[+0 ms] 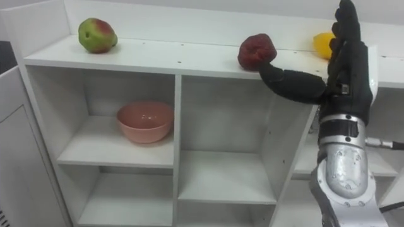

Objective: Arrange fruit in the closet

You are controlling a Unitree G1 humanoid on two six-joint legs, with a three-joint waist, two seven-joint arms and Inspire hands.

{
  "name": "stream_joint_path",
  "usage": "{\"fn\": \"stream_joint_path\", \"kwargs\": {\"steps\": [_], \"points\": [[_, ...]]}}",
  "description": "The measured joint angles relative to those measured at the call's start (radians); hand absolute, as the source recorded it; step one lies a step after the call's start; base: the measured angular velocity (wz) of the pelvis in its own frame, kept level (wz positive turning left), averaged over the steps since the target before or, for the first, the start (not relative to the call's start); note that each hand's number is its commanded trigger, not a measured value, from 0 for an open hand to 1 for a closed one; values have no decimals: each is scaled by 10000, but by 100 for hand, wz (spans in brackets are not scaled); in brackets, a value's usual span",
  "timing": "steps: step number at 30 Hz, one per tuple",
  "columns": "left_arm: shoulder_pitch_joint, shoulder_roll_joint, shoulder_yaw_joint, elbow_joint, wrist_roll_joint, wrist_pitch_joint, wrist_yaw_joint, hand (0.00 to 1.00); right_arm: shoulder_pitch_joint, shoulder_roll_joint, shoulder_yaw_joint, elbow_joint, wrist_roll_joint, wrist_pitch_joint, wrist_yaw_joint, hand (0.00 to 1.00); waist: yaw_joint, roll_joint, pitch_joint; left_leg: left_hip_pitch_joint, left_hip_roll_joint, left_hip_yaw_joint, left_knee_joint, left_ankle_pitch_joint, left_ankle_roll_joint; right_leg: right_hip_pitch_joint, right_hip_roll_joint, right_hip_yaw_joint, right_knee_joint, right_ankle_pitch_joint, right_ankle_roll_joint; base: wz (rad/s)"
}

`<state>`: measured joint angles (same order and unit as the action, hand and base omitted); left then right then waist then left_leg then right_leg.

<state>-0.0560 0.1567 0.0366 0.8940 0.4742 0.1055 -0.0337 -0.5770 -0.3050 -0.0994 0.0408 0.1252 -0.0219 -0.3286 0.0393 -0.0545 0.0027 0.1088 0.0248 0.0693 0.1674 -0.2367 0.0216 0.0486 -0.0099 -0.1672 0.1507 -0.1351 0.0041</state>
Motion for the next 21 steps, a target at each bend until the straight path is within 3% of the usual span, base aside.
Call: {"fn": "stream_joint_path", "kwargs": {"steps": [5,14,16,21], "points": [[-299,5,3,-7,232,200,-237,0,-168,-144,-1,325,-125,192,250,0,198,5,-24,-125,-3,-216,8,1,0,-150,5,-13,6,0,0,-3],[-706,29,-17,-11,307,476,-285,0,-779,-144,176,1236,-125,563,597,0,256,7,-26,-143,-11,-364,9,1,-1,-156,32,-36,11,-1,0,1],[-851,147,-26,-25,299,516,-467,0,-1294,-216,307,1999,-12,569,774,0,193,4,-28,-135,-15,-488,11,2,-1,-138,41,-83,14,0,0,2],[-1137,288,-27,-25,292,582,-587,0,-1549,-491,414,2460,96,554,1039,0,198,-9,-35,-109,-15,-520,8,1,-1,-112,40,-51,21,0,-1,-1]]}}
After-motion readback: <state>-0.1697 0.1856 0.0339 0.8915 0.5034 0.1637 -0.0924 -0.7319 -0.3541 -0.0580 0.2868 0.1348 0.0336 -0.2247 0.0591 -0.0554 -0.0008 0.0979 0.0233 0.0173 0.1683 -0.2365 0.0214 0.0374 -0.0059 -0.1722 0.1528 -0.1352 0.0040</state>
